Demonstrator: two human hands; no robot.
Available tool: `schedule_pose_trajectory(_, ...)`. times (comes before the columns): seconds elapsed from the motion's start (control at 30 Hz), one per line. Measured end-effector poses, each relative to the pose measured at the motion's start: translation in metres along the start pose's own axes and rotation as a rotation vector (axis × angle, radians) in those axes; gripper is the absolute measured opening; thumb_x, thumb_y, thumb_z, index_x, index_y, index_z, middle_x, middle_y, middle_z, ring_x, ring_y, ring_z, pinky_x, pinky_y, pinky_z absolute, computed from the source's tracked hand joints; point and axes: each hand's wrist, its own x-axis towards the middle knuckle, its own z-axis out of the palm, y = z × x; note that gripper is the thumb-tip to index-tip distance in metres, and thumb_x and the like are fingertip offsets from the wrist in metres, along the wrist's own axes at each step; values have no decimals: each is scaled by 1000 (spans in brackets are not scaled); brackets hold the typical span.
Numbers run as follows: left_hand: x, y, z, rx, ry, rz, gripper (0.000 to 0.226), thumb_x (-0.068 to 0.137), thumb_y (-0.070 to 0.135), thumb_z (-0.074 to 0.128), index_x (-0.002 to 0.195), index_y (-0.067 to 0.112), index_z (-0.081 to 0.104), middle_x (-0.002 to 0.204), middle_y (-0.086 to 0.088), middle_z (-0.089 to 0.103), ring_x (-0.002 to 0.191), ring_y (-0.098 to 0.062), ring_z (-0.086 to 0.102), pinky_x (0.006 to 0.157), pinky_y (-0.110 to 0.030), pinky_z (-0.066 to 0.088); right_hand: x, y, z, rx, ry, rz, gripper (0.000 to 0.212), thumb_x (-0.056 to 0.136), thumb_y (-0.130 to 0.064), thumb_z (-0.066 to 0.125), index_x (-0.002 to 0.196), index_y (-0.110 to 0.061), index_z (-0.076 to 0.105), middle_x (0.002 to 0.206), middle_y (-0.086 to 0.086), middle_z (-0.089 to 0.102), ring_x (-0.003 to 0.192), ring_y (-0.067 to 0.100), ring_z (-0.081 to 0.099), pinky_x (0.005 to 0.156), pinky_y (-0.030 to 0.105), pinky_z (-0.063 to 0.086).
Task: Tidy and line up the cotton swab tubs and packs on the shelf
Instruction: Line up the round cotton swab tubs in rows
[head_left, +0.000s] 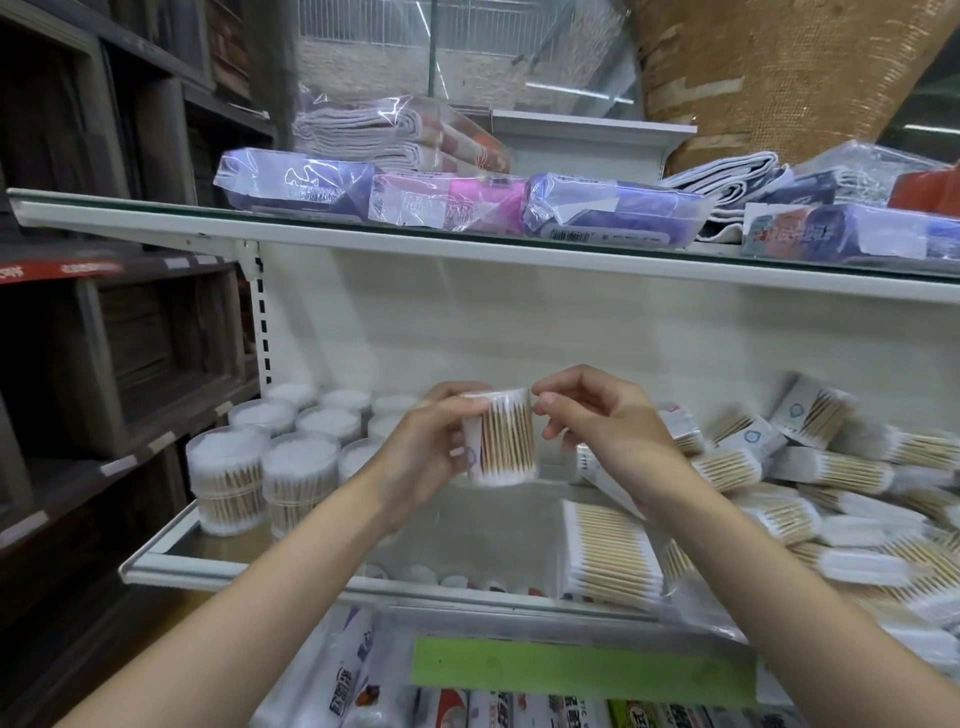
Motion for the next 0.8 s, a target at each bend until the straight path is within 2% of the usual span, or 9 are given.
schedule_pose_trajectory(0.07,2,4,1,137,111,41,45,56,25,69,97,14,54,87,-5,56,74,-17,56,59,-28,47,2,0,4,-168,-8,-15,8,85,-17,67,90,-22,67,81,-4,68,72,10,63,72,29,52)
schedule_pose_trajectory(0.13,7,9,1,349,210,72,58,54,34,73,103,13,48,92,-3,55,80,-17,59,64,-30,48,4,-2,9,-337,-57,2,25,82,-25,70,106,-28,63,98,-9,66,77,8,60,80,29,51)
schedule_pose_trajectory(0.2,11,16,-2,579,242,98,71,52,44,78,106,11,44,90,-3,53,80,-17,57,69,-31,47,7,-4,15,-420,-103,35,50,79,-35,72,124,-31,51,109,-12,62,81,4,59,79,23,47)
schedule_pose_trajectory(0.3,16,23,-7,756,227,91,66,65,51,78,105,10,46,90,-4,54,85,-21,58,77,-38,51,15,-1,26,-506,-134,37,68,78,-44,71,136,-28,39,116,-5,57,99,15,61,82,27,46)
schedule_pose_trajectory(0.4,16,30,-12,765,205,80,45,85,48,61,102,8,54,97,-9,60,95,-26,62,86,-44,54,26,5,35,-545,-98,37,68,78,-43,71,135,-20,42,110,1,56,93,21,61,87,33,49)
schedule_pose_trajectory(0.5,18,42,-25,745,155,66,34,96,36,46,95,6,62,99,-10,66,98,-25,63,87,-40,54,37,12,40,-536,-133,94,61,78,-36,72,131,-14,48,108,1,57,88,19,61,87,32,50)
schedule_pose_trajectory(0.6,18,48,-43,888,155,104,28,96,21,46,91,6,69,98,-8,69,100,-22,62,89,-33,47,44,20,45,-538,-207,144,60,77,-31,73,129,-15,49,105,-1,55,94,19,60,87,32,51)
schedule_pose_trajectory(0.7,19,49,-58,1004,165,109,27,92,10,44,91,5,70,98,-7,70,100,-21,61,90,-32,45,45,26,54,-661,-284,129,58,77,-28,73,128,-18,47,109,1,53,87,15,52,64,15,41)
schedule_pose_trajectory(0.8,21,49,-66,1008,144,84,28,91,4,41,88,5,69,94,-6,69,102,-23,61,95,-34,46,48,35,64,-721,-322,150,60,77,-28,73,129,-17,44,118,7,48,89,16,47,68,24,35)
